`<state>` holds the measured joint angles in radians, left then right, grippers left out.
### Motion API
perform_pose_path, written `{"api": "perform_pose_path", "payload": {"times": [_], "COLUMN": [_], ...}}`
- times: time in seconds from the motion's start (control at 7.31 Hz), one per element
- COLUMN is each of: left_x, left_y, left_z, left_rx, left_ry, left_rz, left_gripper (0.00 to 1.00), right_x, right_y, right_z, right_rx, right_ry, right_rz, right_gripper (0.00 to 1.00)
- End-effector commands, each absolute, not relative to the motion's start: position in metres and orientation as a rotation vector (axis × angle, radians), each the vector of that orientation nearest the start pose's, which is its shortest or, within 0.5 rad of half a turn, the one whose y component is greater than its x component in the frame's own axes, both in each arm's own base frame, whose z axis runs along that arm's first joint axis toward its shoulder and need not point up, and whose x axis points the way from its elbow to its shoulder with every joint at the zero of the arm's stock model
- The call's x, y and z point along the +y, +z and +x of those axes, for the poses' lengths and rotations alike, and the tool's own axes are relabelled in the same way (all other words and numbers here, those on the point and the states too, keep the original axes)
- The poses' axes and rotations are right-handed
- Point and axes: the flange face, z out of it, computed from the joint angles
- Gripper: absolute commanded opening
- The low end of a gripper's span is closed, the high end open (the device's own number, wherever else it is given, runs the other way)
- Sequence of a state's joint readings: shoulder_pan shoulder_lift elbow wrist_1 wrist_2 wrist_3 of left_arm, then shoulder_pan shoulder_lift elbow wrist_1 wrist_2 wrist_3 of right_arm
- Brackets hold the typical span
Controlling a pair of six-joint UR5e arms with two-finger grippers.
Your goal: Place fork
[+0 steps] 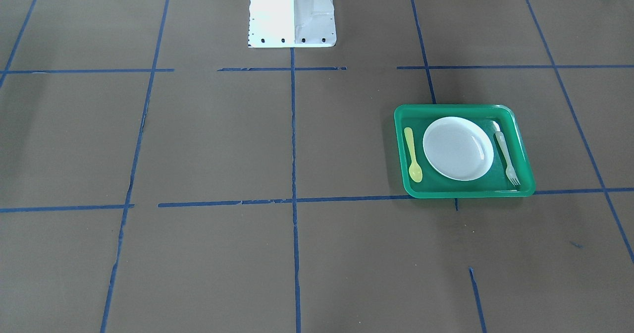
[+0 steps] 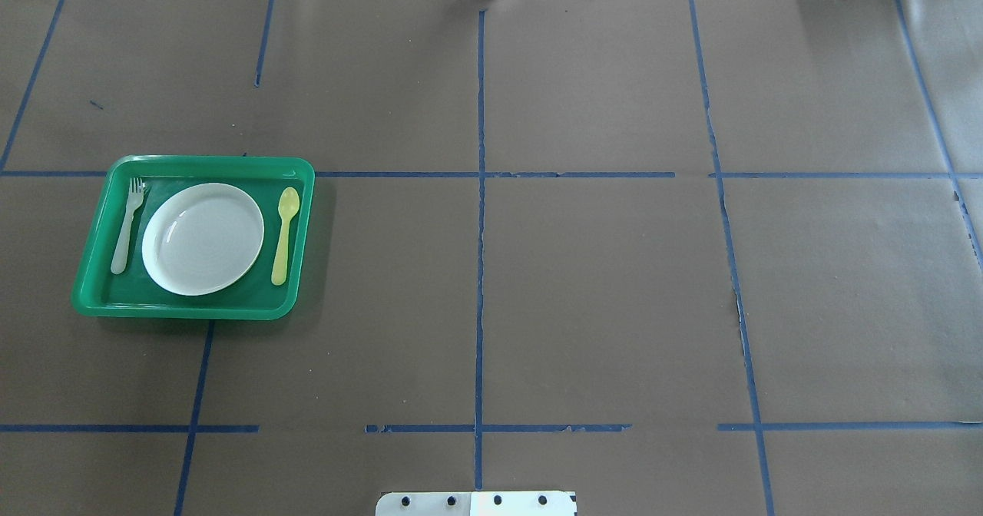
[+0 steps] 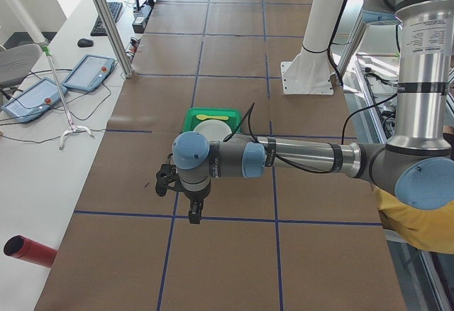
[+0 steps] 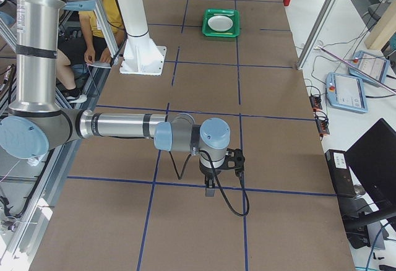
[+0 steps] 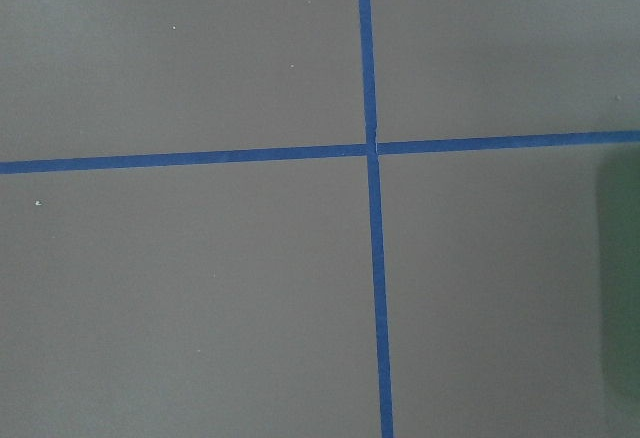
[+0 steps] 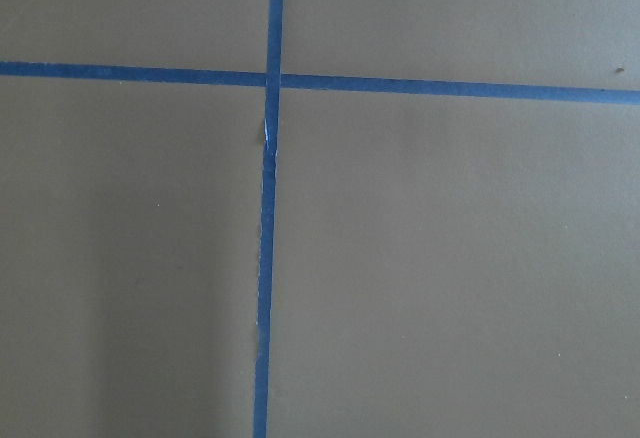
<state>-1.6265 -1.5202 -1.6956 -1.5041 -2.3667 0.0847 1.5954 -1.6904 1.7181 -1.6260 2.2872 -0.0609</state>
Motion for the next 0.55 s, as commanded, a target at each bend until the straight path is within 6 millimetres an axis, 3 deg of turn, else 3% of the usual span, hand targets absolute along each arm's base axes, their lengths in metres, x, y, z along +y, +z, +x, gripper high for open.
{"api": "perform_pose_path", "payload": {"times": [0.0, 0.41], "left_x": [-0.4563, -0.4578], "left_y": [0.6409, 0.6366], "left_z": [-0.0883, -0.0935], "left_rx": [0.802, 0.801], "left_ry": [0.014, 0.004], "left_rz": [0.049, 0.047], "left_gripper": [1.0, 1.0], "right_x": [-0.437, -0.4371], "right_y": [0.6515, 0.6515], "right_z": [0.0793, 0.0786], "right_rx": [-0.717, -0.717], "right_ry": [-0.024, -0.025], "right_rz": [0.005, 0.004], "right_gripper": [1.0, 1.0]}}
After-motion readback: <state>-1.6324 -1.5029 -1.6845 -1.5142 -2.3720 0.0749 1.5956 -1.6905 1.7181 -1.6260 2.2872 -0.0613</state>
